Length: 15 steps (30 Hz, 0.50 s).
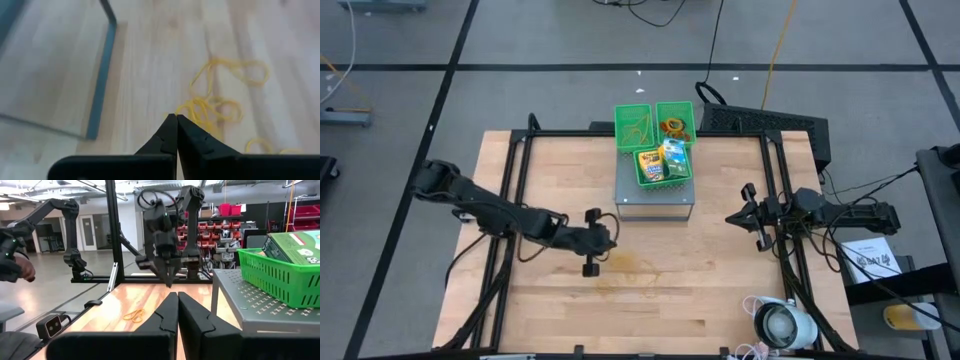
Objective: Pick & Place Office Desk Supplies
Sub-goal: Put the yellow rubber band into the left green bin on the shelf
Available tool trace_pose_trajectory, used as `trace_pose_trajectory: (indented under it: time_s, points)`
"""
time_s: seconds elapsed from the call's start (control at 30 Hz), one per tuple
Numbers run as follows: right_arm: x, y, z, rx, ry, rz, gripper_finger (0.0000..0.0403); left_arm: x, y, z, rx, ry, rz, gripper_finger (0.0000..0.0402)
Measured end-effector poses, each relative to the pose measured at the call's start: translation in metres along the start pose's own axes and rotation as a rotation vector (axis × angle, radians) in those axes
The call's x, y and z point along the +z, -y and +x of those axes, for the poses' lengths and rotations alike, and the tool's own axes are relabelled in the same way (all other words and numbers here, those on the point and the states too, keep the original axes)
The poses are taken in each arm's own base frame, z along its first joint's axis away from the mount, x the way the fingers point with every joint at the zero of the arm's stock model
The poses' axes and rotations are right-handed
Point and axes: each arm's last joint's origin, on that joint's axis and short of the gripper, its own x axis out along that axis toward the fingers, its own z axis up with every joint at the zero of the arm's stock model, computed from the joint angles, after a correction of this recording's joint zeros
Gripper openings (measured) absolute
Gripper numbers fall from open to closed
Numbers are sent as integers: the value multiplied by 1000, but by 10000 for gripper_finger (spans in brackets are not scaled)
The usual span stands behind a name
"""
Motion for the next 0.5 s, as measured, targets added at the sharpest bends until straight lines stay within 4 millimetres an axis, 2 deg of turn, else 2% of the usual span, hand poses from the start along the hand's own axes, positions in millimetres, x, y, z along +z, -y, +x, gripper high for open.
trace_pose_trajectory:
  time_s: [0.37, 0.5]
  points:
    - [0, 0, 0, 0, 0, 0, 0, 39, 0, -41, -121, 375, -16, 3]
    - [0, 0, 0, 0, 0, 0, 0, 54, -5, -65, -117, 508, 78, 3]
